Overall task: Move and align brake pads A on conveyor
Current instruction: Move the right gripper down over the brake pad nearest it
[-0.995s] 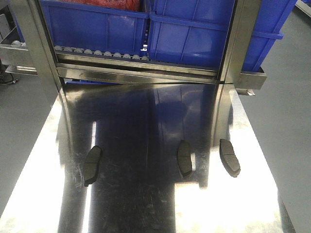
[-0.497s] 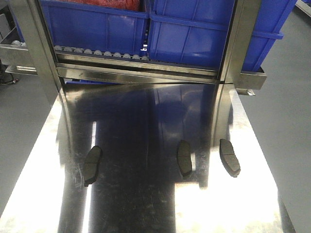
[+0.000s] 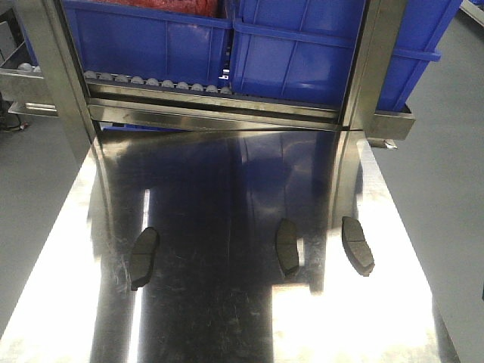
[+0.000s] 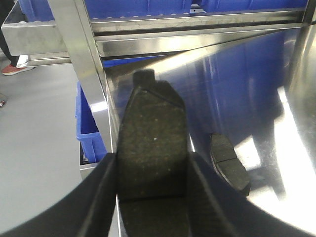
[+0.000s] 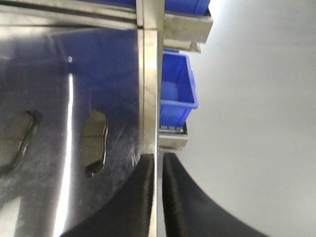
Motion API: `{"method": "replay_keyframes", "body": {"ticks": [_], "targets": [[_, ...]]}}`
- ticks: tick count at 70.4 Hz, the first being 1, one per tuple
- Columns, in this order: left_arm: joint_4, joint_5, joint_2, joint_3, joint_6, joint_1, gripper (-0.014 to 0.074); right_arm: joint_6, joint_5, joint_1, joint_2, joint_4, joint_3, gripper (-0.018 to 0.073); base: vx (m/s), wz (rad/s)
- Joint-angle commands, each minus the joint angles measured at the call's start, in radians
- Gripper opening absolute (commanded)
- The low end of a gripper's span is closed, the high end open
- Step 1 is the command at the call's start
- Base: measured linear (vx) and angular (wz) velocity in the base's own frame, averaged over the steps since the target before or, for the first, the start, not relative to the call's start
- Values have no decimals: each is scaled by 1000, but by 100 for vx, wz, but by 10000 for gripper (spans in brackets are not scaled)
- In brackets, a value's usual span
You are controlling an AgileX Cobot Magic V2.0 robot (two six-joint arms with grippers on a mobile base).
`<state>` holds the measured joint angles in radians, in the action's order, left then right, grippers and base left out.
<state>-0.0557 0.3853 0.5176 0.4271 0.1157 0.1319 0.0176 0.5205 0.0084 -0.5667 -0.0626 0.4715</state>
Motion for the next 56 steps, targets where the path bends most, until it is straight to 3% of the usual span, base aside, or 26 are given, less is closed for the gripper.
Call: {"method": "replay_keyframes", "body": {"ticks": [1,24,37,56], "targets": [[-6,-97,0,29,-2,2,-6,-4,-35,-3,-7,25,32,116,0,0],[-6,-97,0,29,-2,2,-6,-59,-9,-3,-7,47,32,347,0,0],[-6,-97,0,29,-2,2,-6,-74,-9,-3,-22,63,36,420,0,0],[-6,-97,0,29,-2,2,-6,-251,74,-3,-242,310,179,431,0,0]]}}
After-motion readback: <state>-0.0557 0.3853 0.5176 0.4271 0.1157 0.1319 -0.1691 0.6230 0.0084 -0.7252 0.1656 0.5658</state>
